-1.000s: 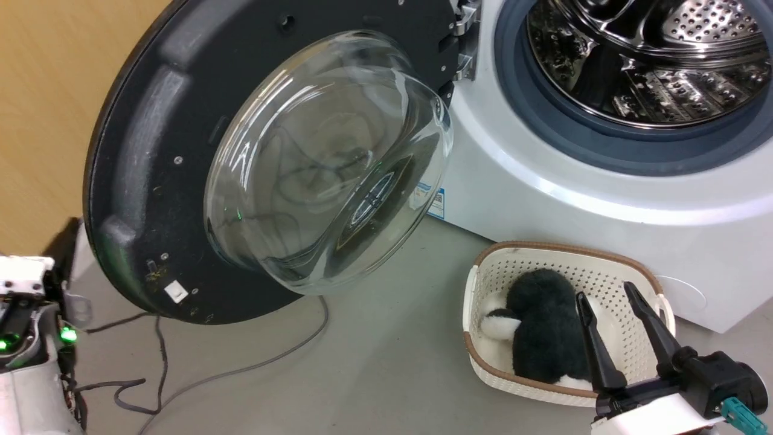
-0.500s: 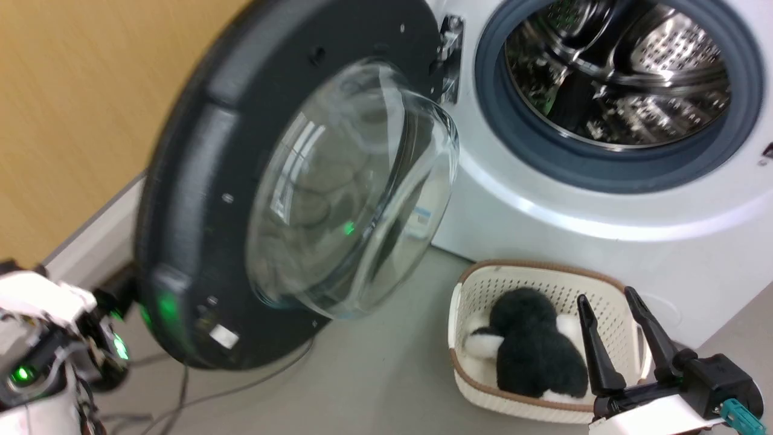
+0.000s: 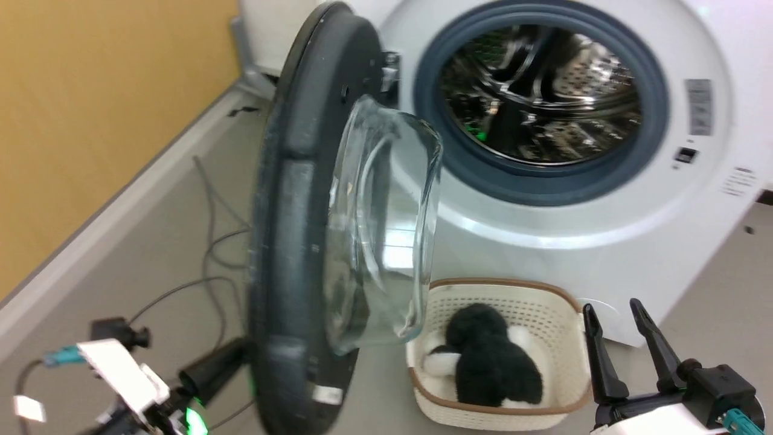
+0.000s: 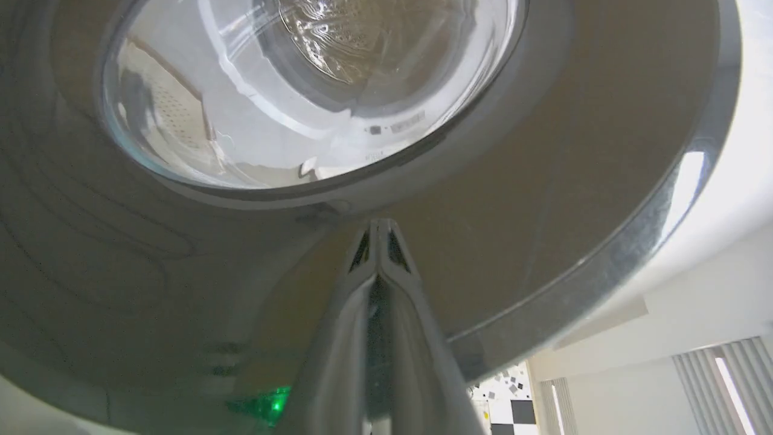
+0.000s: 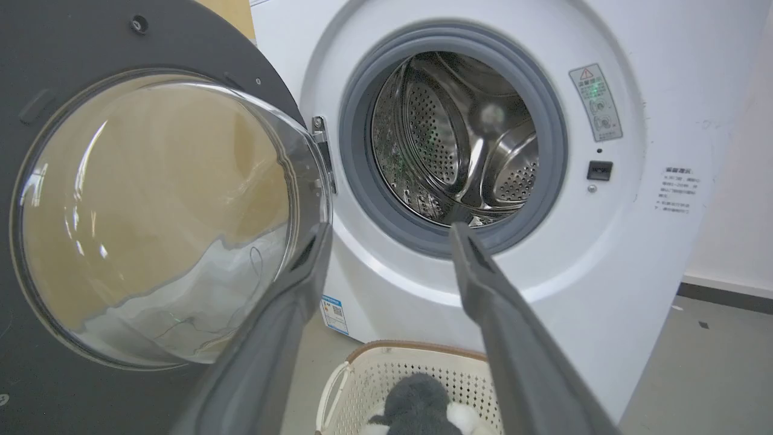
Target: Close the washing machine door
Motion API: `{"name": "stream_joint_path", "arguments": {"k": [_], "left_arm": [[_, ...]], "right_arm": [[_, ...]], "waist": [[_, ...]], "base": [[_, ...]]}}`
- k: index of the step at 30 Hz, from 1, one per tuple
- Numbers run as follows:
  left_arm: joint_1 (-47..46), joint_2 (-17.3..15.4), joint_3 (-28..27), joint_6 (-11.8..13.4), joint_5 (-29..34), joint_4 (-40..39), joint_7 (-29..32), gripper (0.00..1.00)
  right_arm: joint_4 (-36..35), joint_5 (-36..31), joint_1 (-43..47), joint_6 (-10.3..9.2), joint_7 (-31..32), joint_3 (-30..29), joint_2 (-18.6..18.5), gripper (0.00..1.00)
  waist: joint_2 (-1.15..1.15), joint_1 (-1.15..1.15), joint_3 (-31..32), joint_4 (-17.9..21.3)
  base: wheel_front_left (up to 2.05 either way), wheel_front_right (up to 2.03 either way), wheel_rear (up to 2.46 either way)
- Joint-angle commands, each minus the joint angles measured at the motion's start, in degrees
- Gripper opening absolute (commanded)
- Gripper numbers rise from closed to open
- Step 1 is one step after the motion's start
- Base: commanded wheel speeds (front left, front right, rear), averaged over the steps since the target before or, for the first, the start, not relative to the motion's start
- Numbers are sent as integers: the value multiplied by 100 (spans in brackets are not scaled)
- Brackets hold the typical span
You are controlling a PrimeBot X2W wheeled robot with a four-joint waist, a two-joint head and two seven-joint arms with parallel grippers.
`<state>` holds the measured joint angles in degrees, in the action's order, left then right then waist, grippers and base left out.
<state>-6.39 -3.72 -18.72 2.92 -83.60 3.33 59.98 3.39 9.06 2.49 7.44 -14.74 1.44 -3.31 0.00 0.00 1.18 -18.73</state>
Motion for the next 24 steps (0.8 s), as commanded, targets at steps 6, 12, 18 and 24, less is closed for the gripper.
{"name": "stream_joint_path", "arguments": {"k": [6,12,18,24], "left_arm": [[628,82,1131,110,-995,-563,-525,0],[694,83,2151,13,-1565,-628,-1259,0],[170,83,3010,-283,-2041,-164,-2167,0],[-893,84,3624,-782,-2176,822,-3636,0]], "right_arm": [[-3,-41,96,5,-26,-28,37,100],[-45,-91,30,5,-26,-105,39,100],[-70,-91,-79,5,-26,-99,13,100],[-111,-16,-260,5,-26,-107,10,100]], "waist": [[0,0,-29,697],[0,0,-185,1367],[0,0,-440,2138],[0,0,-871,3156]], "base": [[0,0,0],[0,0,0],[0,0,0],[0,0,0]]}}
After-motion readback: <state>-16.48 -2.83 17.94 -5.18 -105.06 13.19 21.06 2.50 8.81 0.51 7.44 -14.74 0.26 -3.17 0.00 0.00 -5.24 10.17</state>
